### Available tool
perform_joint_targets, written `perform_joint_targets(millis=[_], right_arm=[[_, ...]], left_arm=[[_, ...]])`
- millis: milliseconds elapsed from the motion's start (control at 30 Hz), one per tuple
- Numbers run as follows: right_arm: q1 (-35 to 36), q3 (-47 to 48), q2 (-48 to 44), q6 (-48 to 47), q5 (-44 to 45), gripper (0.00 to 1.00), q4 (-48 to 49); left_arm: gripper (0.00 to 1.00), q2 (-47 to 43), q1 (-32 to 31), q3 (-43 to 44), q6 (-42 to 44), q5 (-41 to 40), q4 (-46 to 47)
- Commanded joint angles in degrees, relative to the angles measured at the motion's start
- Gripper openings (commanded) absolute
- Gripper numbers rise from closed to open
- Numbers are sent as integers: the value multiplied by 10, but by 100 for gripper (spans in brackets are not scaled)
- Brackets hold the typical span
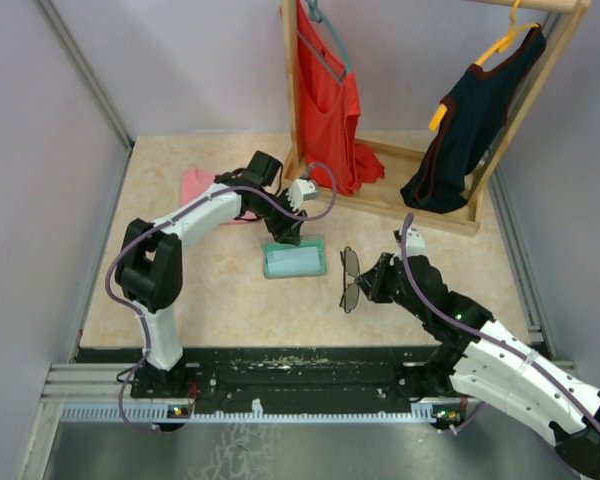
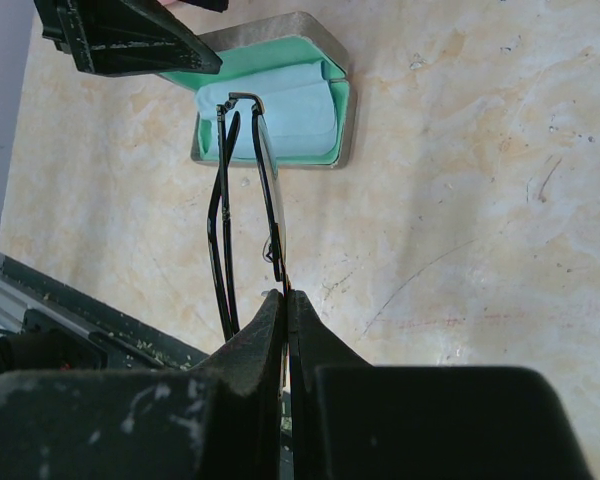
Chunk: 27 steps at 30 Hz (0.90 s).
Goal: Organize the sunglasses
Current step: Pick up the sunglasses case from the center of the board.
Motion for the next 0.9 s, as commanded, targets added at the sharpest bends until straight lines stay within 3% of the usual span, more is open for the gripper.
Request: perform_joint_targets(millis=[0, 533, 700, 867], right_arm=[[-2, 8, -4, -7, -4, 0, 26], [-2, 2, -13, -5, -7, 0, 28], [-2, -3, -14, -3, -9, 0, 31], [-2, -7, -13, -3, -7, 0, 32]], left_arm=[[61, 24, 3, 15, 16, 17, -21], [29, -5, 3, 17, -15, -11, -23], [27, -38, 3, 0, -71, -51, 5], [27, -80, 2, -28, -178, -159, 52]])
